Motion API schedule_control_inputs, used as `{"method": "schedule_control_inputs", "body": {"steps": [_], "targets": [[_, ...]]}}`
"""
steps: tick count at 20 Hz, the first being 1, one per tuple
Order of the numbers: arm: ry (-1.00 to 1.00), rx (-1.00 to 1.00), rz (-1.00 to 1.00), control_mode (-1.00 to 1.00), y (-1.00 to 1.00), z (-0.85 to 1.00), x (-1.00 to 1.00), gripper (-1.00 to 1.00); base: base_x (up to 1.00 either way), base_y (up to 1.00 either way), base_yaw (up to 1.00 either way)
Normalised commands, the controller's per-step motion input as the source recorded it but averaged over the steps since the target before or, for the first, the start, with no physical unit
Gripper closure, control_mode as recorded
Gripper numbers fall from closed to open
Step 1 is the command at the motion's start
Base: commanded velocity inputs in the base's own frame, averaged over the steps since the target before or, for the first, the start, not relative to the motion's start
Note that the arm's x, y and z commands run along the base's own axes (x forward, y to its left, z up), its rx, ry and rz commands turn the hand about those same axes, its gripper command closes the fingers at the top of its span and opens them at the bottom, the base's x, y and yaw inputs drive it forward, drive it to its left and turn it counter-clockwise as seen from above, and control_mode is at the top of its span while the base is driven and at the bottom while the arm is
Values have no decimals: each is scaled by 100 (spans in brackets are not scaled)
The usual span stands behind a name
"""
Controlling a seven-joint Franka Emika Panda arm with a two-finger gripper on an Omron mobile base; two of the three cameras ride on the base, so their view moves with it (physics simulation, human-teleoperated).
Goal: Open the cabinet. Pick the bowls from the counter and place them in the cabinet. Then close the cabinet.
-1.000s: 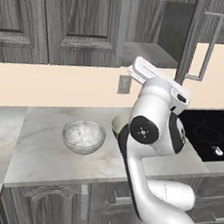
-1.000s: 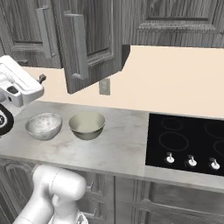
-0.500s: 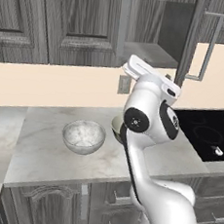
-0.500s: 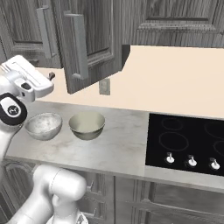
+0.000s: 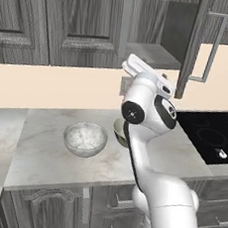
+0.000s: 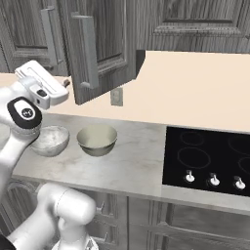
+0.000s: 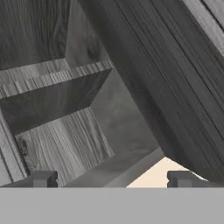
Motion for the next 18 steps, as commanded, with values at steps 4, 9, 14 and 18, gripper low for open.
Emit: {"method": "schedule_control_inputs", "body": {"steps": [4, 9, 14, 18], "targets": [[0, 7, -2, -100, 0, -20, 57, -100, 0, 0, 0], [0, 6, -3, -100, 0, -18, 58, -100, 0, 0, 0], [0, 2, -1, -100, -14, -7, 32, -100, 0, 0, 0], [0, 1, 0, -100, -31, 0, 0, -100, 0, 0, 0]]}}
